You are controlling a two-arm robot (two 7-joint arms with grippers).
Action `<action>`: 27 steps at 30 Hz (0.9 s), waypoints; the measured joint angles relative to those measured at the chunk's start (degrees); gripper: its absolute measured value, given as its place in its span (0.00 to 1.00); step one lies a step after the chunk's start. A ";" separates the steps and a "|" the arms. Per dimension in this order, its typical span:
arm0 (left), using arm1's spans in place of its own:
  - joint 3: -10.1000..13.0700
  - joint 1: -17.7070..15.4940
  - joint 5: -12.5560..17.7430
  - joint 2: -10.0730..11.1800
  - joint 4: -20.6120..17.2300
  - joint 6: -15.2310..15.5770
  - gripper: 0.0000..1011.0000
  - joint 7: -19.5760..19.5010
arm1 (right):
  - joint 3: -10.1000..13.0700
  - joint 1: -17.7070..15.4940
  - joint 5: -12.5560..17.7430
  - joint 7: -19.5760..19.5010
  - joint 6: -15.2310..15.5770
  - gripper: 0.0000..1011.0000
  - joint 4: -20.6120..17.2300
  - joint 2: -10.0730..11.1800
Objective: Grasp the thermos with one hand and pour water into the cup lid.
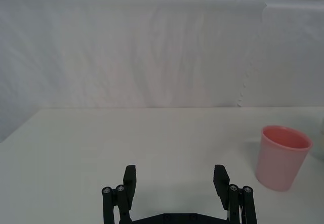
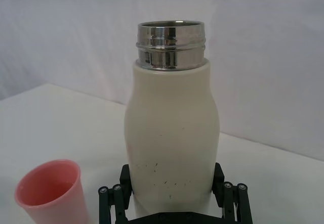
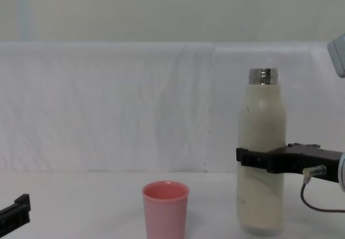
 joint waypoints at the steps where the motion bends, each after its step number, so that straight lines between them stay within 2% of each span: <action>1: 0.00 0.00 0.00 0.00 0.00 0.00 0.99 0.00 | -0.13 0.05 0.31 -0.02 -0.14 0.94 0.25 0.03; 15: 0.00 0.00 0.00 0.00 0.00 0.00 0.99 0.00 | -3.30 1.64 1.55 -0.70 -0.84 0.94 2.81 0.64; 27: 0.00 0.00 0.00 0.00 0.00 0.00 0.99 0.00 | -5.16 1.92 2.54 -1.79 -1.05 0.94 3.26 1.70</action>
